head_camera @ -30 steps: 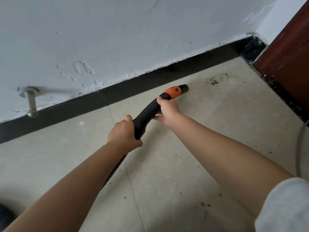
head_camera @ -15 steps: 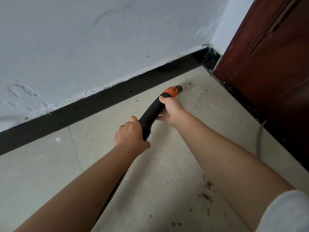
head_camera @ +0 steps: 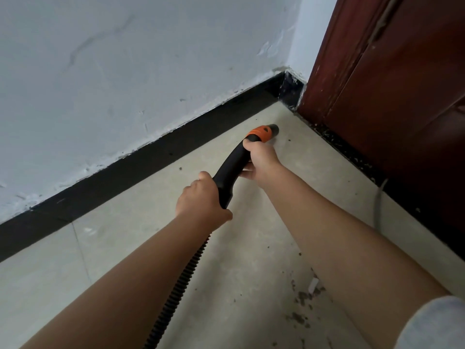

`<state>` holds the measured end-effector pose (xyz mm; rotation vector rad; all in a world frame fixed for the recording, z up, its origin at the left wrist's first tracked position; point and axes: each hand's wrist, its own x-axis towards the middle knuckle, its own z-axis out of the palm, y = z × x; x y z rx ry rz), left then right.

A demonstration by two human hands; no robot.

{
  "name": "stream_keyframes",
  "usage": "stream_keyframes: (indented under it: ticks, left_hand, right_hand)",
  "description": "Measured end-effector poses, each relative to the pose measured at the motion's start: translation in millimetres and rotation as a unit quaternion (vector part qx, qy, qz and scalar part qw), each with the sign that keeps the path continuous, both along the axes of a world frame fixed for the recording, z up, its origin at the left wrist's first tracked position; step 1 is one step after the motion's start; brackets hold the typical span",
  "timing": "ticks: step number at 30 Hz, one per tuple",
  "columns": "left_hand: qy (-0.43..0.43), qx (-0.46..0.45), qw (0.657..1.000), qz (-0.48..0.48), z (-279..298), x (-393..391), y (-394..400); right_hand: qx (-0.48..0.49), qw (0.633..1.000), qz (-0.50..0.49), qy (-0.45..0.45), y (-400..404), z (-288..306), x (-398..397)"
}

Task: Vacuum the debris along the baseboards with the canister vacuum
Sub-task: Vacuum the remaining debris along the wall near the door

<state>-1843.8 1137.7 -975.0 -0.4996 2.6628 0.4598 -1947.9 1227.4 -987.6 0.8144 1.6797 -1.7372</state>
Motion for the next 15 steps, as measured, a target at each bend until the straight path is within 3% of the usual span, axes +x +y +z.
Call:
stream_keyframes:
  ticks: [15]
  left_hand:
    - [-0.001,-0.008,1.000,-0.006,3.8,19.0,-30.7]
  right_hand:
    - [-0.045,0.996,-0.074,0.018,-30.6,-2.5,31.3]
